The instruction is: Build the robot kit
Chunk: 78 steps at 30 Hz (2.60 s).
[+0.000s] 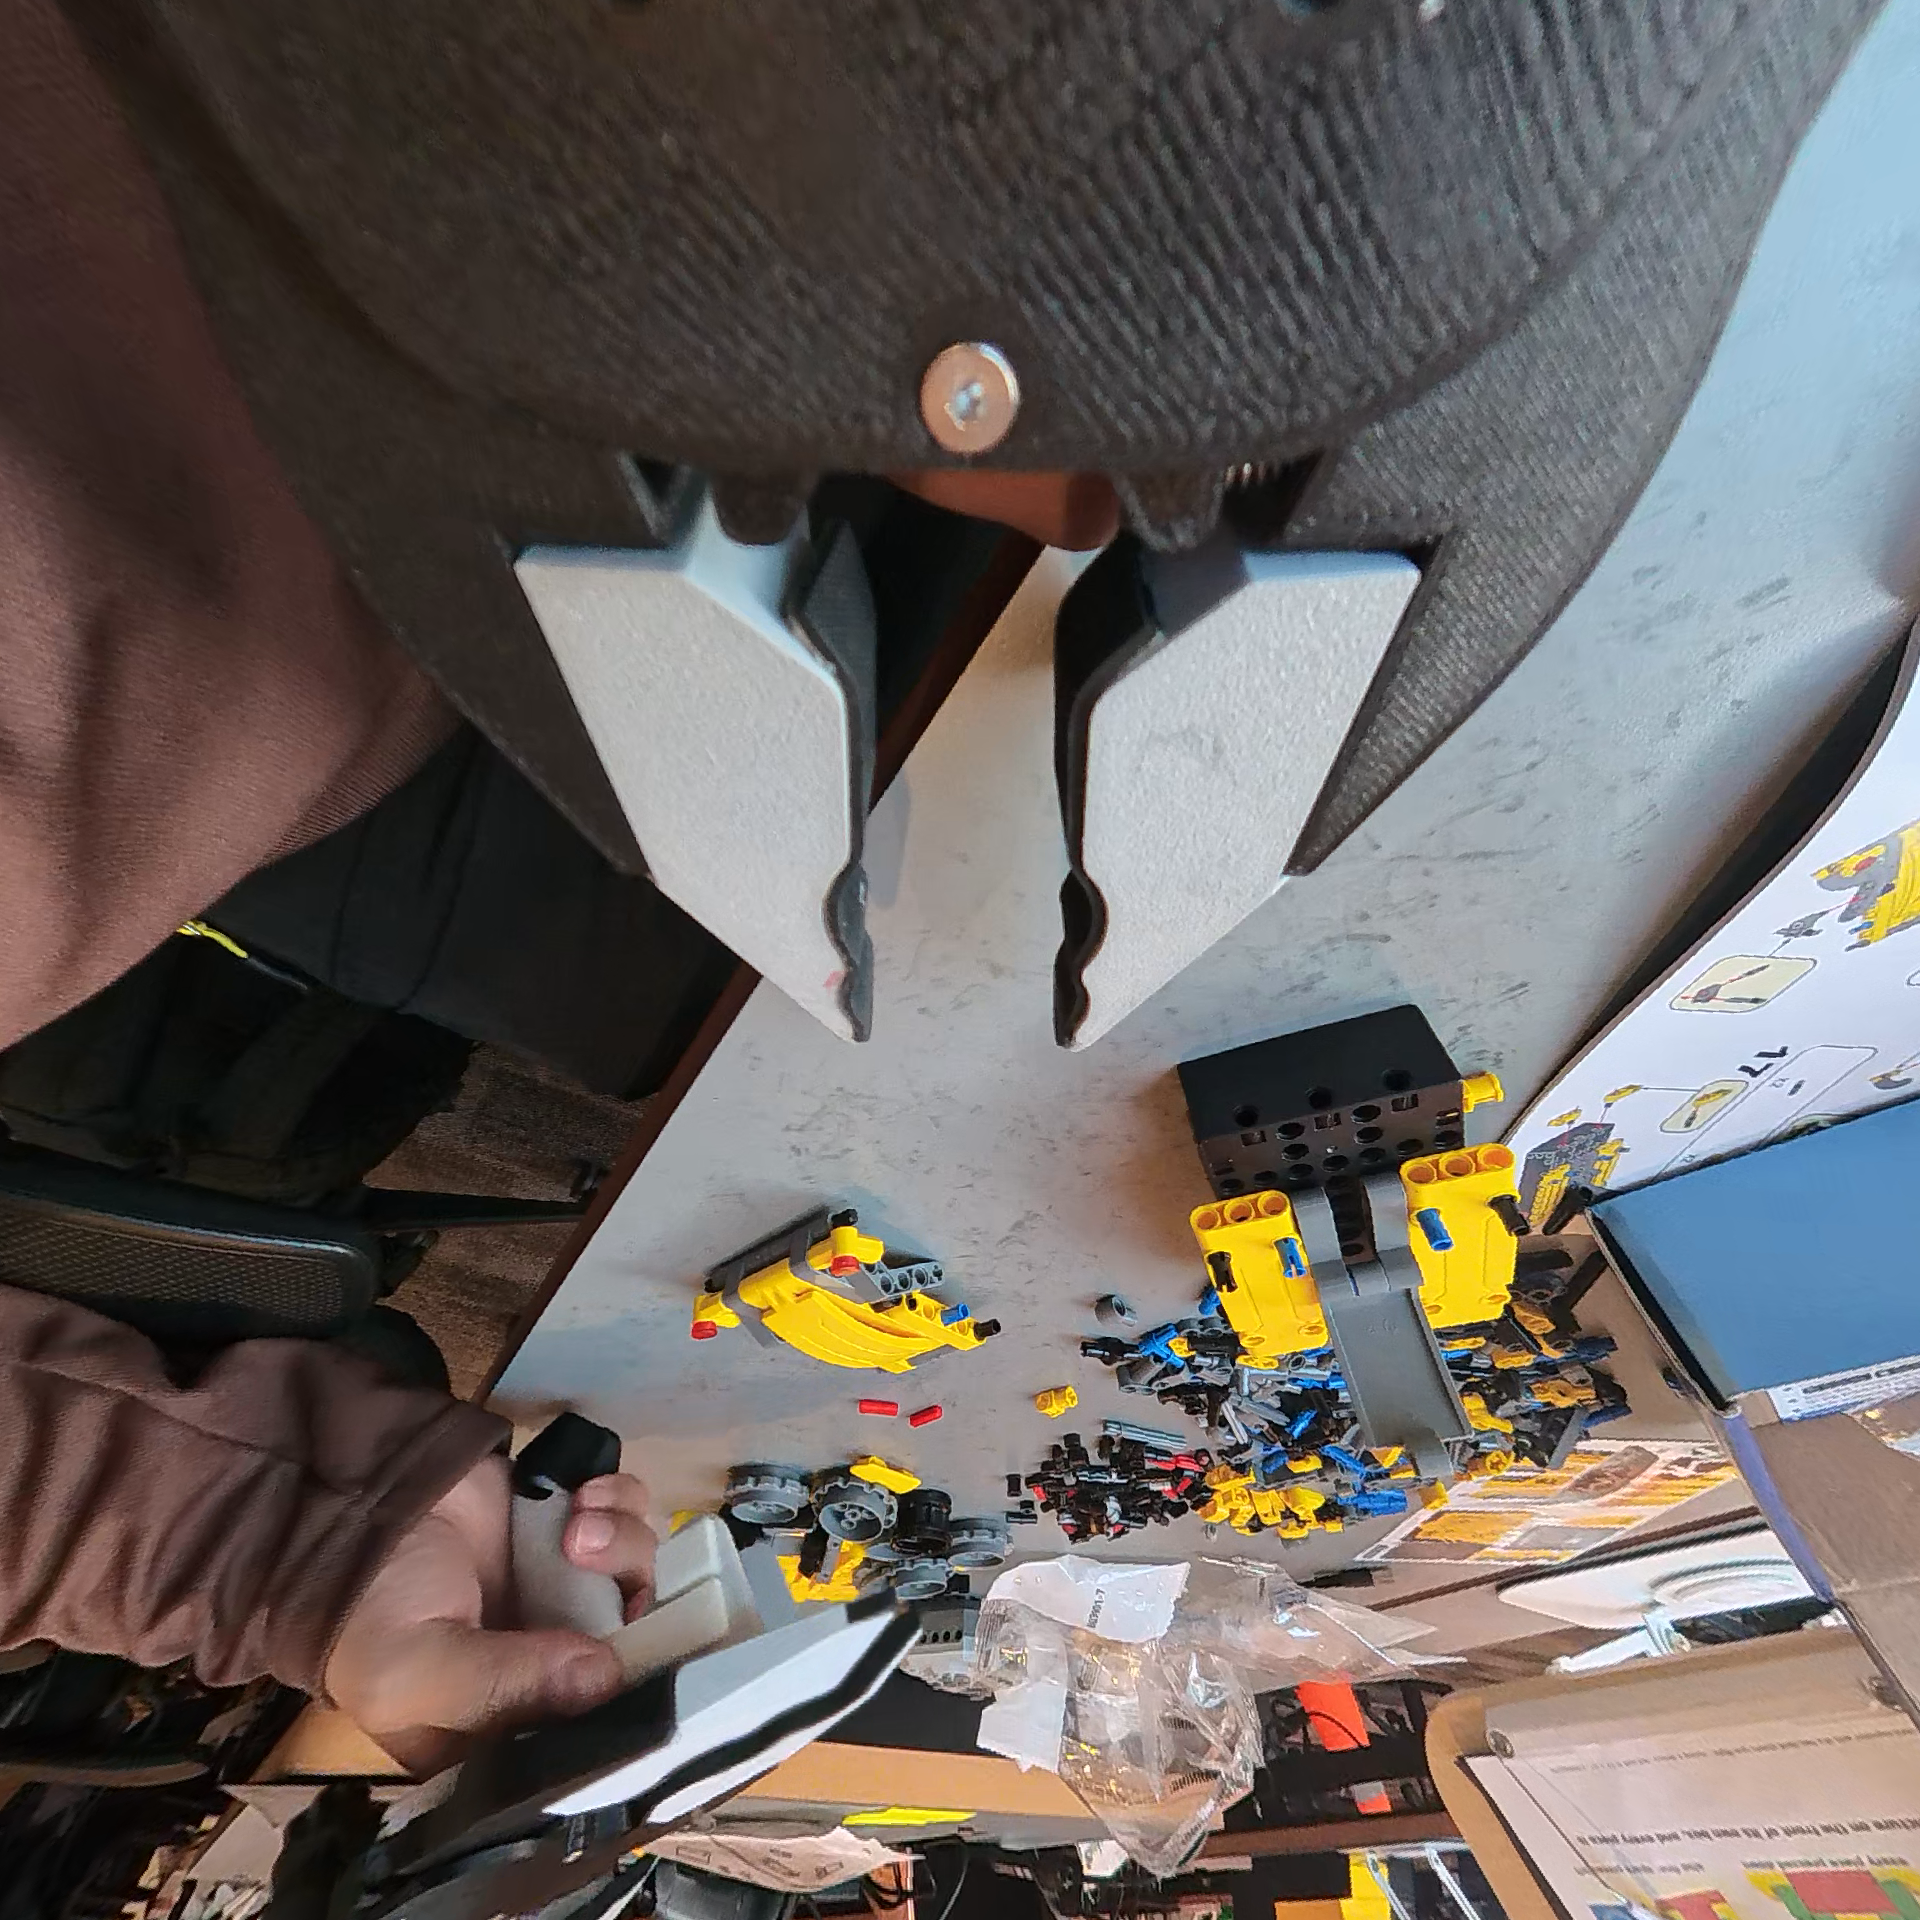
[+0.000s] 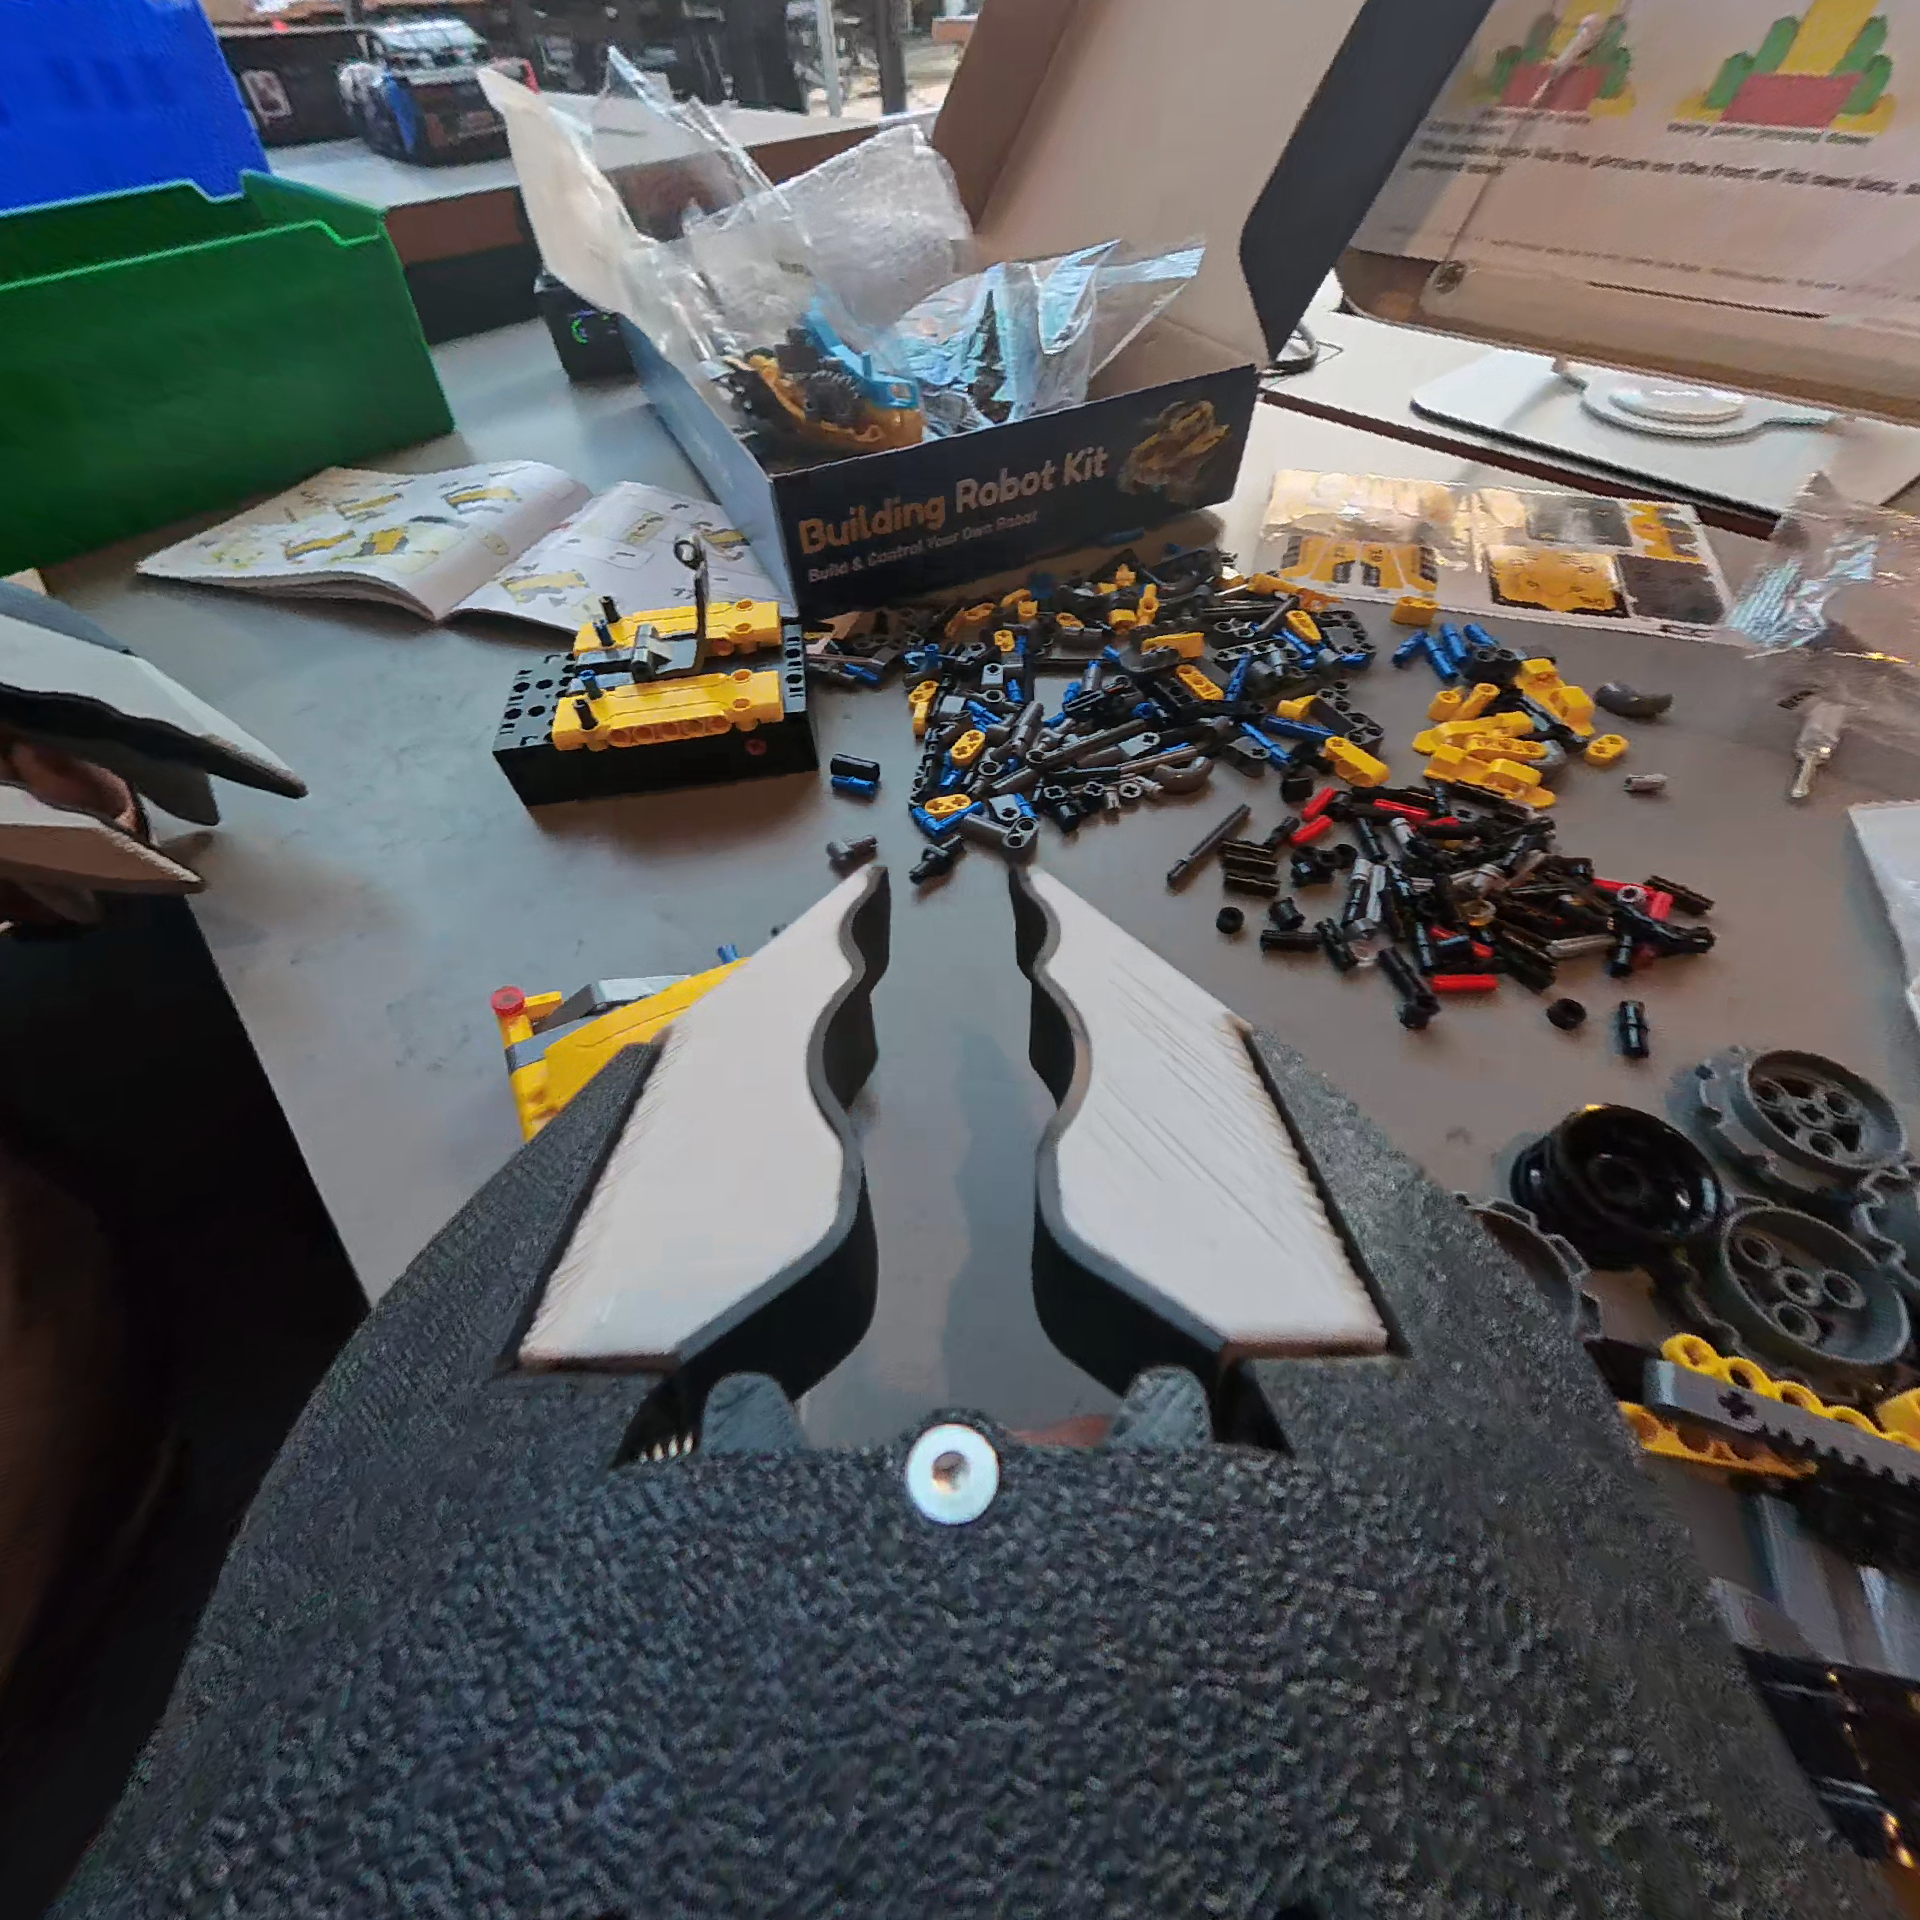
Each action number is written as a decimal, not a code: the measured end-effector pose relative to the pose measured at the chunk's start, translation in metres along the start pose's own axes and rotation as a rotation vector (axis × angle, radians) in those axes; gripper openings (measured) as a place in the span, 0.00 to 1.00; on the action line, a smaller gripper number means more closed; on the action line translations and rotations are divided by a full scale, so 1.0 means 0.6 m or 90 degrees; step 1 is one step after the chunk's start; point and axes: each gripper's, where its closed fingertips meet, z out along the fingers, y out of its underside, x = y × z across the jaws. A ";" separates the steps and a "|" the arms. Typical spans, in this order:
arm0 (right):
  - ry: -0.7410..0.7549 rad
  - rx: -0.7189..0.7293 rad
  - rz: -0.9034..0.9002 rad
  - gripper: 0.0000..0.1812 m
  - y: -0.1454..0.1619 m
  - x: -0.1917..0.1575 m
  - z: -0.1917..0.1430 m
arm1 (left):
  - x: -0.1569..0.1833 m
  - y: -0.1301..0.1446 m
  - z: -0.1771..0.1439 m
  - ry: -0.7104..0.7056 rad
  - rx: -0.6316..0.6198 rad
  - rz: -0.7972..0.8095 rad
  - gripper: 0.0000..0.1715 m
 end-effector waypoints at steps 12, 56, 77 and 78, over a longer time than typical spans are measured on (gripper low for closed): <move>0.094 0.003 0.032 0.09 0.008 0.055 -0.004 | 0.001 0.001 0.001 0.000 -0.002 0.002 0.19; -0.096 -0.386 -0.037 0.05 0.093 0.063 0.100 | -0.003 0.001 0.003 -0.001 0.000 -0.003 0.19; -0.080 -0.238 -0.023 0.10 0.046 0.003 0.066 | -0.131 -0.066 0.022 -0.167 -0.094 -0.139 0.44; -0.084 -0.229 -0.020 0.10 0.044 -0.001 0.066 | -0.134 -0.067 0.039 -0.164 -0.105 -0.133 0.47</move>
